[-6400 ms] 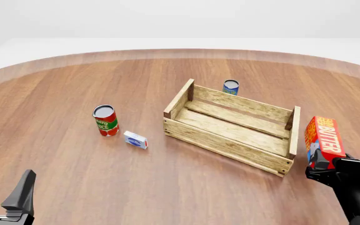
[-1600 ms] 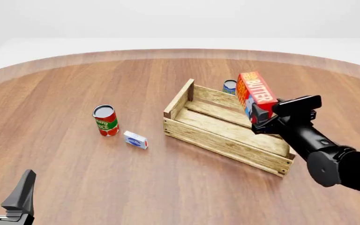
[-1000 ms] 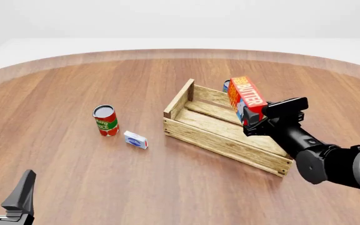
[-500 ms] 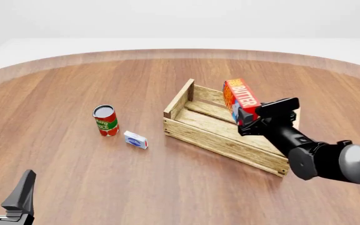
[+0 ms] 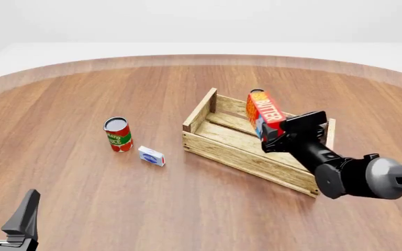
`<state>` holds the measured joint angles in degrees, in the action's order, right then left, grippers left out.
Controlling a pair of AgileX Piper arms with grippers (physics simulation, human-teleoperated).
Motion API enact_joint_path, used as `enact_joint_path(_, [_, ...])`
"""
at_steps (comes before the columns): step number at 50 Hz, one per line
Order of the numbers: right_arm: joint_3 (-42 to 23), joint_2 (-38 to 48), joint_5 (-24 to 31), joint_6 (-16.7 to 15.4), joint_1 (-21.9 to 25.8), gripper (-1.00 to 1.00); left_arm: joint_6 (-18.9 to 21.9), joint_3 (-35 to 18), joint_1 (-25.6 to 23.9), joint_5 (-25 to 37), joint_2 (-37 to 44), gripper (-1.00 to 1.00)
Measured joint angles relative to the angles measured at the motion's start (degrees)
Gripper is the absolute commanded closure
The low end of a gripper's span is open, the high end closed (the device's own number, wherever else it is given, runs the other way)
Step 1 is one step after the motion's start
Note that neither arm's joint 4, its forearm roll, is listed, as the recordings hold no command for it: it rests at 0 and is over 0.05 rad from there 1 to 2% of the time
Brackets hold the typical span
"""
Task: Pick up the butter and put it in the tray.
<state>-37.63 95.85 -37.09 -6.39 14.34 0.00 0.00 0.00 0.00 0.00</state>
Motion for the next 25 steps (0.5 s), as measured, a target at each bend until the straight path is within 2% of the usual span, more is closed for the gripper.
enact_joint_path(25, [-0.84, 3.66, -1.67, 0.36, 0.15, 1.00, 0.00, 0.00, 0.00, 0.00, 0.00, -1.00])
